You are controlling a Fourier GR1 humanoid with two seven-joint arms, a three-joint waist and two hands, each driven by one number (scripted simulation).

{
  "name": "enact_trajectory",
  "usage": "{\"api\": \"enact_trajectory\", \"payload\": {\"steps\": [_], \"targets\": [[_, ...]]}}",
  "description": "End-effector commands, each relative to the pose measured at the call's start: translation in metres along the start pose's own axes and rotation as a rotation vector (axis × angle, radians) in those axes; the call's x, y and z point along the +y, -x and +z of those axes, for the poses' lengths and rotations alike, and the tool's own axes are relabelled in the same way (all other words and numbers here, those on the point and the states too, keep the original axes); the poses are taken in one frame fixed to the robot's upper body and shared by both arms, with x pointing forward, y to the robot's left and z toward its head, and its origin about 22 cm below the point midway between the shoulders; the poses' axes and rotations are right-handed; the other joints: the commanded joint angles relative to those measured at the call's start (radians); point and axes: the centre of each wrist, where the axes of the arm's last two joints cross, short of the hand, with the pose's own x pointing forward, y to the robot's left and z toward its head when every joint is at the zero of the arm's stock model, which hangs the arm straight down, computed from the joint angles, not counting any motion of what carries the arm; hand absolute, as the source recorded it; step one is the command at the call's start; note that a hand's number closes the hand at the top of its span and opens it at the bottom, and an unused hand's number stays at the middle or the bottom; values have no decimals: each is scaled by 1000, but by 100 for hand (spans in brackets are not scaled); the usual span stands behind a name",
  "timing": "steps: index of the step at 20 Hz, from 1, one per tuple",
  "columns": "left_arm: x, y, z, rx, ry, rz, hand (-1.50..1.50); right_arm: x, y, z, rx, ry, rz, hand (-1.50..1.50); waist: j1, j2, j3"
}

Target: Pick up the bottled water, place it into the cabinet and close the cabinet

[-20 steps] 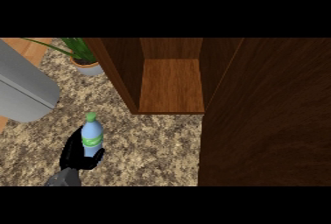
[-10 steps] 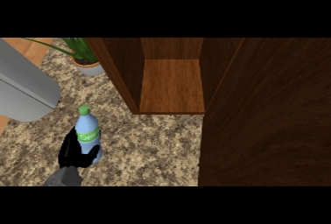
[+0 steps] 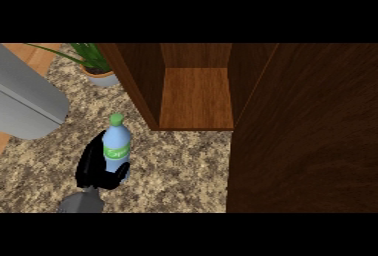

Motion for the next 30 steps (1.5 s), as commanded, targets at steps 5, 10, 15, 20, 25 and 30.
{"api": "enact_trajectory", "payload": {"steps": [5,10,15,20,25,30], "targets": [[-69,-36,-34,-43,54,-59,150,8,-11,-7,-5,-4,-10,-150,-3,1,0],[-122,-37,-70,-56,51,-123,150,8,3,-7,-3,17,-13,-150,-10,2,0],[-150,-35,-97,-60,36,-181,150,18,-3,0,3,-6,-28,-150,-15,3,-1],[-189,-43,-117,-116,20,-309,150,15,11,-5,27,-23,-40,-150,-21,3,0],[-197,-54,-139,-128,11,-380,150,8,8,-13,1,-24,-35,-150,-24,7,0],[-213,-52,-147,-140,-59,-458,150,0,1,-15,14,-30,-35,-150,-45,12,0]]}}
